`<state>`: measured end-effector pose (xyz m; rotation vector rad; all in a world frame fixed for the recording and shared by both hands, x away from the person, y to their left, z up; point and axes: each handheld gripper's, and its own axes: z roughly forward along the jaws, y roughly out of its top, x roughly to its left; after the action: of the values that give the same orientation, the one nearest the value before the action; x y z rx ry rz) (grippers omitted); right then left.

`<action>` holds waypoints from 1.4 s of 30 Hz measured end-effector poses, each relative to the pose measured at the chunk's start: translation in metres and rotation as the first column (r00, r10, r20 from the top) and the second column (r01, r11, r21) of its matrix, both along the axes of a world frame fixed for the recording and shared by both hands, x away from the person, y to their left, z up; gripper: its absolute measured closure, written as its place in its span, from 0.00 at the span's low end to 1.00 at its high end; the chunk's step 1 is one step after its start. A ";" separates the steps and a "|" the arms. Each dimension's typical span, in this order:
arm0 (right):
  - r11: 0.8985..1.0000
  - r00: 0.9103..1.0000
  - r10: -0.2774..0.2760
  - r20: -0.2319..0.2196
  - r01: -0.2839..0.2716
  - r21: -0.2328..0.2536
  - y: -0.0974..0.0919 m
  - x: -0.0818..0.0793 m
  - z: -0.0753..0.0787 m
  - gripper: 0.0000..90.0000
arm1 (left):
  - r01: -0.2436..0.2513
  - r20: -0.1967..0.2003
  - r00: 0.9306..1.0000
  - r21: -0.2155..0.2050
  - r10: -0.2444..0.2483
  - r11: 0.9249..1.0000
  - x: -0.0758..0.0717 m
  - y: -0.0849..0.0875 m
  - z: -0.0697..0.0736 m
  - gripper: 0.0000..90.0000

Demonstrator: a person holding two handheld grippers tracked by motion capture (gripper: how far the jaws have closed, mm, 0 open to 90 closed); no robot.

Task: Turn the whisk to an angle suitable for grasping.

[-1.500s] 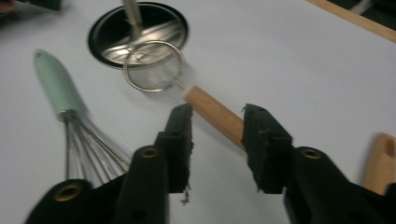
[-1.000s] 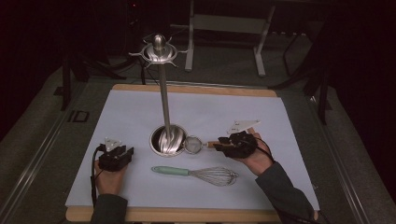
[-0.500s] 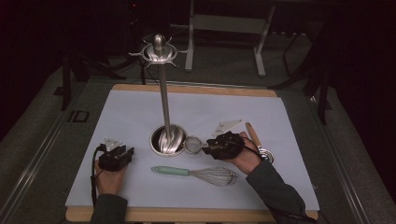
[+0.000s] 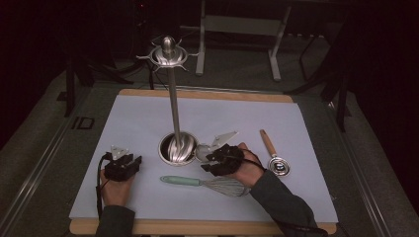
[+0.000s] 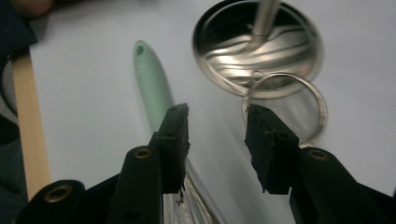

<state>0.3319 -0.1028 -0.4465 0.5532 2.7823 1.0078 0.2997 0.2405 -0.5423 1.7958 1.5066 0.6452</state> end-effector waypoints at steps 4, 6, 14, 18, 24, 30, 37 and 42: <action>0.999 0.999 0.043 -0.020 -0.043 -0.024 0.012 -0.003 -0.008 0.66 | -0.001 0.001 1.000 -0.002 0.001 1.000 0.000 0.000 0.000 0.69; 0.997 0.997 0.062 -0.035 -0.063 -0.043 0.018 -0.004 -0.014 0.67 | -0.001 0.001 1.000 -0.003 0.001 1.000 0.000 0.000 0.000 0.69; 0.982 0.986 0.134 -0.101 -0.146 -0.116 0.033 -0.005 -0.035 0.68 | 0.000 0.001 1.000 -0.001 0.000 1.000 0.000 0.000 0.000 0.69; 0.973 0.979 0.159 -0.125 -0.177 -0.146 0.039 -0.006 -0.040 0.67 | -0.001 0.001 1.000 0.000 0.001 1.000 0.000 0.000 0.000 0.69; 0.957 0.970 0.173 -0.170 -0.206 -0.206 0.048 -0.001 -0.050 0.68 | 0.000 0.000 1.000 -0.001 0.000 1.000 0.000 0.000 0.000 0.69; 0.948 0.967 0.165 -0.193 -0.210 -0.240 0.052 0.001 -0.059 0.72 | 0.001 0.000 1.000 -0.001 -0.001 1.000 0.000 0.000 0.000 0.69; 0.955 0.979 0.130 -0.156 -0.166 -0.244 0.049 0.006 -0.058 0.77 | 0.001 0.000 1.000 0.001 -0.001 1.000 0.000 0.000 0.000 0.69; 0.980 0.988 0.040 -0.149 -0.068 -0.189 0.041 0.019 -0.056 0.77 | -0.001 0.001 1.000 0.003 0.001 1.000 0.000 -0.001 0.000 0.69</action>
<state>0.3508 -0.0618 -0.5025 0.5463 2.9939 0.7196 0.3001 0.2398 -0.5425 1.7972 1.5063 0.6490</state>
